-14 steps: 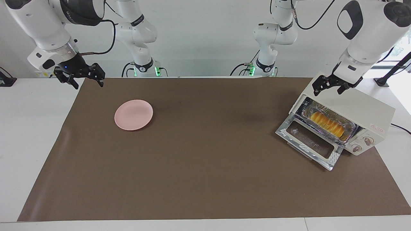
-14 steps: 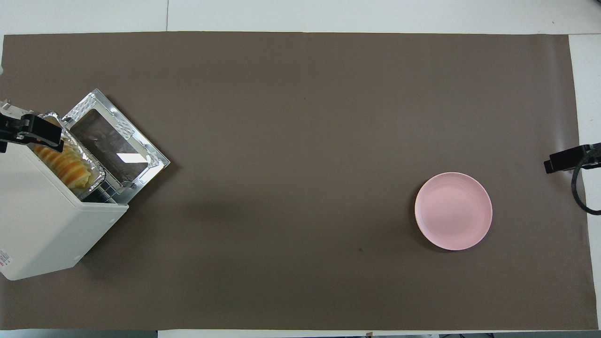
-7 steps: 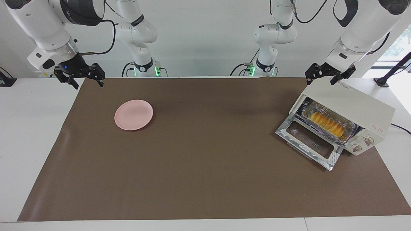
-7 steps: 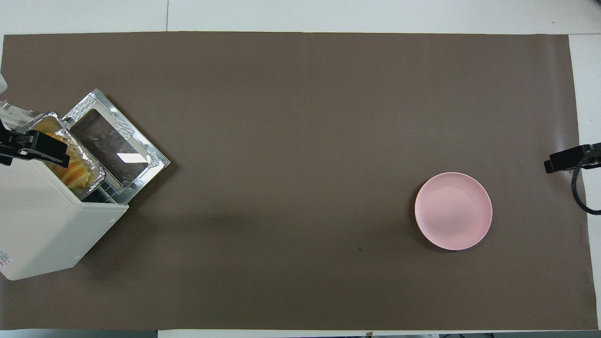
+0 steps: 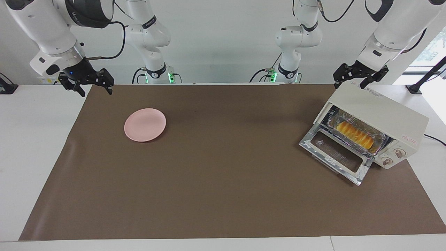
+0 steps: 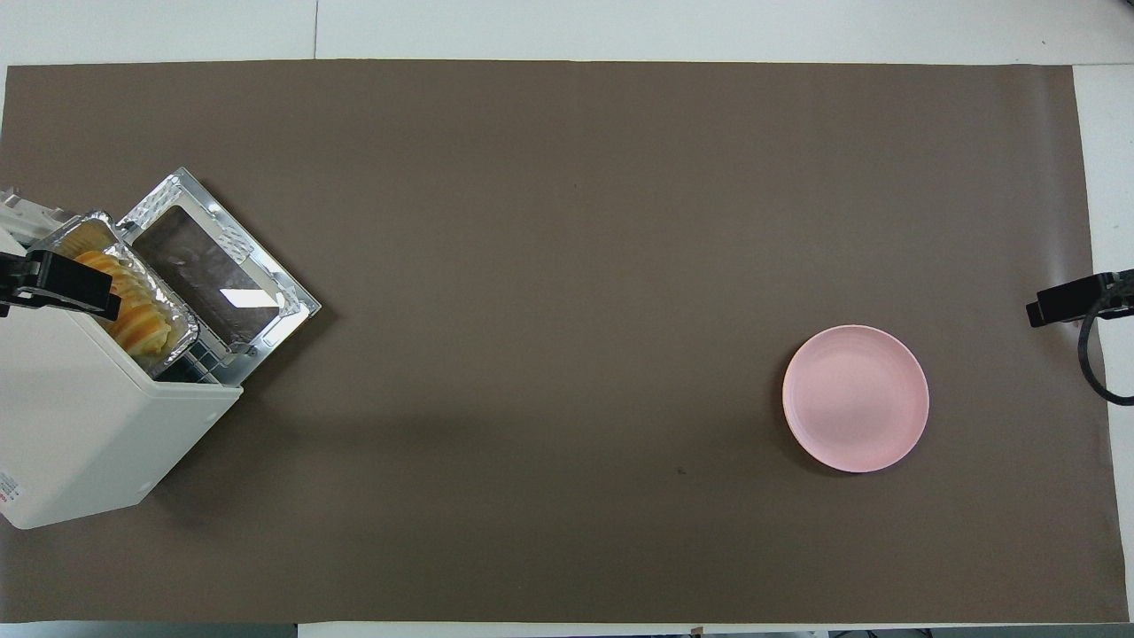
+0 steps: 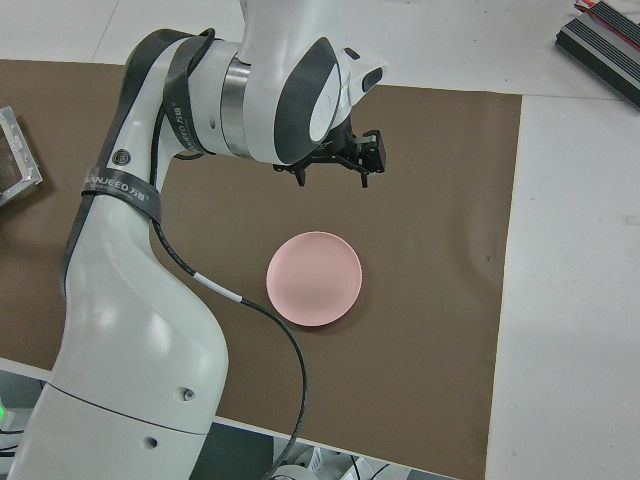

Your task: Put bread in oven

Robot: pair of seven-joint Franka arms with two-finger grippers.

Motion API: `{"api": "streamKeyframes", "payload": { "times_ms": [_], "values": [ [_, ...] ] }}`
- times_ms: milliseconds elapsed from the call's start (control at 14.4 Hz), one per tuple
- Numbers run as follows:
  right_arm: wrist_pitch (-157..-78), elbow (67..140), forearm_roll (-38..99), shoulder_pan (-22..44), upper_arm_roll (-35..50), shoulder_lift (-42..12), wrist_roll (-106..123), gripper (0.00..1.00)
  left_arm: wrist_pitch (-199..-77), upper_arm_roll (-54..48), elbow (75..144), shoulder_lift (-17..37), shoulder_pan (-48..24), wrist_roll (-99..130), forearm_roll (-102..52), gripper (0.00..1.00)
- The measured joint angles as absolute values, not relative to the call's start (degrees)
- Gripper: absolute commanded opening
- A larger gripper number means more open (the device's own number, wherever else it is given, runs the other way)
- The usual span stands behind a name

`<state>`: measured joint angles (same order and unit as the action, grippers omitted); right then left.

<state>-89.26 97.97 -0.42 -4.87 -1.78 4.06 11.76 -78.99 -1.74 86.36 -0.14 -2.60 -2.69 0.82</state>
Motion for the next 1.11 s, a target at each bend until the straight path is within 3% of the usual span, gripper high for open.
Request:
{"api": "streamKeyframes", "payload": {
  "times_ms": [277, 624, 1109],
  "values": [
    [-89.26, 97.97, -0.42, -4.87, -1.78, 4.06, 11.76, 1.00, -79.63, -2.27, 87.49, -0.36, -2.72, -1.06, 0.79, 1.00],
    [-89.26, 97.97, -0.42, -4.87, -1.78, 4.06, 11.76, 1.00, -85.80, -2.60, 94.32, -2.86, -2.78, 1.03, 0.77, 1.00],
    [-89.26, 97.97, -0.42, -4.87, -1.78, 4.06, 11.76, 1.00, -84.02, -2.60, 92.69, -3.47, -2.78, 1.08, 0.77, 1.00]
  ]
}}
